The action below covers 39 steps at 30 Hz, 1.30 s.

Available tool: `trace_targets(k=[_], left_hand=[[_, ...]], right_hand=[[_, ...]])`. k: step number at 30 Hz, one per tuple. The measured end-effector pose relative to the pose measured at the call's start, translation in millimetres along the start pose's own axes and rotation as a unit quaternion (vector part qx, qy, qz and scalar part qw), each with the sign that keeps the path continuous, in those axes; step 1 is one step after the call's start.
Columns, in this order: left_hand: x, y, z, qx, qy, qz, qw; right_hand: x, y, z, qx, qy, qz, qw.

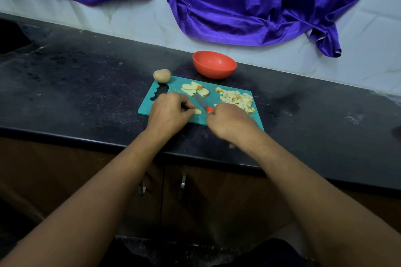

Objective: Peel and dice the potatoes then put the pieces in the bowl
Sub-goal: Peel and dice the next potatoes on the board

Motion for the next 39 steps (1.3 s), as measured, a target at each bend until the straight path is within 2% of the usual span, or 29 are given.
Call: trace_targets(k=[4, 13, 18, 25, 32, 36, 39], left_hand=[[-1.6, -1.0, 1.2, 0.008, -0.006, -0.003, 1.0], [-2.3, 0.4, 0.2, 0.011, -0.007, 0.001, 1.0], [-3.1, 0.3, 0.7, 0.015, -0.009, 0.0, 1.0], [-1.7, 1.2, -0.3, 0.01, -0.015, 0.001, 1.0], [-0.9, 2.2, -1.1, 0.017, -0.009, 0.005, 1.0], [0.1, 2.6, -1.5, 0.008, -0.015, -0.003, 1.0], [0.3, 2.8, -2.8, 0.009, -0.013, -0.002, 1.0]], right_hand=[[-5.3, -2.7, 4.6, -0.016, 0.02, -0.003, 1.0], [-3.3, 10.4, 40.5, 0.032, 0.096, -0.01, 0.995], [0.8, -0.3, 15.5, 0.008, 0.025, 0.012, 1.0], [-9.5, -1.6, 9.4, -0.004, 0.05, -0.014, 0.999], [-8.6, 11.1, 40.5, 0.029, 0.088, -0.015, 0.996], [-3.1, 5.9, 24.0, -0.005, 0.032, -0.002, 0.999], [-6.0, 1.5, 7.3, 0.004, 0.017, -0.004, 1.0]])
Point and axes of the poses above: each hand's wrist, its own y-axis away from the middle knuckle, its own z-axis out of the palm, x = y × z, the point moved 2 cm from there along -y, towards the middle knuckle, and after that the axes turned 8 degrees about y, right-handed, at the moved point
